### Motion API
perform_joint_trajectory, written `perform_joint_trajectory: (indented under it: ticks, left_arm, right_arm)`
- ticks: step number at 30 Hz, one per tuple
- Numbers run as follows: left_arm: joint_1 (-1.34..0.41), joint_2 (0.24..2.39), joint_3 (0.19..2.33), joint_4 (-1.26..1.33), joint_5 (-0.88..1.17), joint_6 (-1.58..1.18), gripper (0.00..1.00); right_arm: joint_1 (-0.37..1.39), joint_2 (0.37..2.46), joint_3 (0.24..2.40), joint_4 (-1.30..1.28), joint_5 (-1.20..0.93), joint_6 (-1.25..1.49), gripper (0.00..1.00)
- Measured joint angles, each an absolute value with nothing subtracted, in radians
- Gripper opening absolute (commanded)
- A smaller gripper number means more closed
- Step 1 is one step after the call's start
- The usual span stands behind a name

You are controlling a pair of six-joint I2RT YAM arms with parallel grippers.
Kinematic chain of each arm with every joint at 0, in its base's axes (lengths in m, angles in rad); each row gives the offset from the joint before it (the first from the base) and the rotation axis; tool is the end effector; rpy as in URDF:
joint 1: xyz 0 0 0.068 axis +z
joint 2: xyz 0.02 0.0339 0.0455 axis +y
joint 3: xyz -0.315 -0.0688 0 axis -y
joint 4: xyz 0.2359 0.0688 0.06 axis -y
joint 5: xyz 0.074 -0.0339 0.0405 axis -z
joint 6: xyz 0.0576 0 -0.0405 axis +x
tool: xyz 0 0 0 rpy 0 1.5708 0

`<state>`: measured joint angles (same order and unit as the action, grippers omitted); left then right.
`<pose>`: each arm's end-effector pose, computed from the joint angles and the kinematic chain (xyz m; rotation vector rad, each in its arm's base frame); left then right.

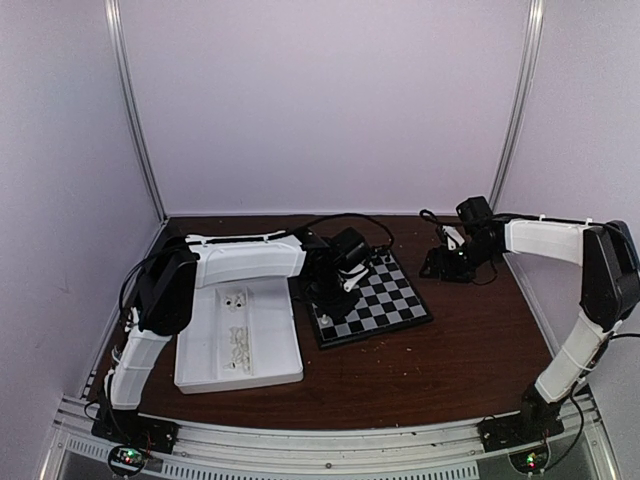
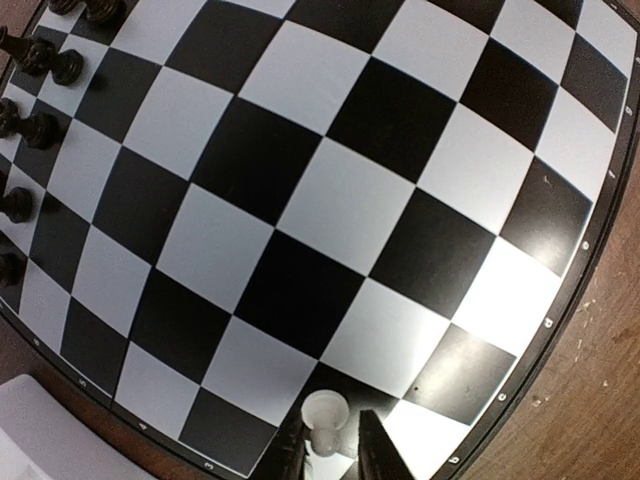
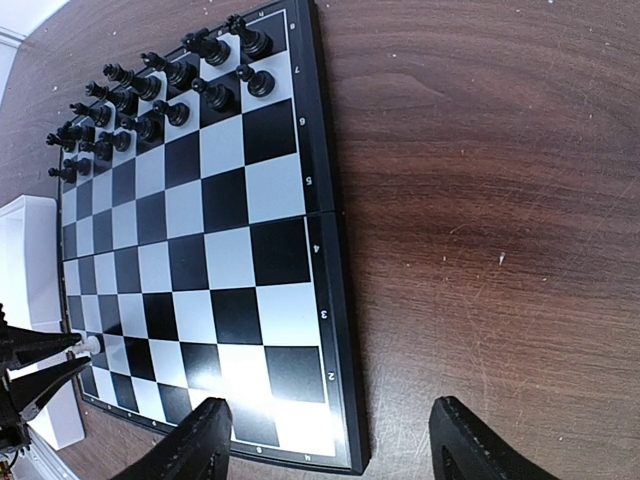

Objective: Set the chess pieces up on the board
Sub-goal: Place the chess piece on the chessboard, then pick up the chess piece from the storage box.

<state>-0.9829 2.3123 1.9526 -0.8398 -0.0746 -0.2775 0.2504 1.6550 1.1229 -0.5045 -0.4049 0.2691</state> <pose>0.2933 -0.4323 0.1964 0.9453 2.6246 -0.2246 0.3285 0.1074 0.2501 -0.1236 2.6424 0.7095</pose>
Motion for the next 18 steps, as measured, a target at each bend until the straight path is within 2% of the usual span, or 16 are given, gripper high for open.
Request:
perform_joint_trajectory:
  ticks: [4, 7, 13, 18]
  left_arm:
    - [-0.983, 2.312, 1.953, -0.839, -0.079, -0.278, 0.34]
    - [-0.983, 2.311, 1.953, -0.839, -0.085, -0.278, 0.37]
    - [-0.983, 2.265, 1.957, -0.838, -0.091, -0.279, 0.40]
    - [-0.983, 2.108, 1.884, -0.830, -0.129, -0.287, 0.36]
  right_arm:
    - [0.250, 1.655, 1.121, -0.505, -0.405, 0.269, 0.71]
    - [0.250, 1.655, 1.121, -0.505, -0.405, 0.269, 0.71]
    - [0.250, 1.655, 1.121, -0.505, -0.405, 0.269, 0.71]
    - [0.250, 1.655, 1.121, -0.505, -0.403, 0.269, 0.71]
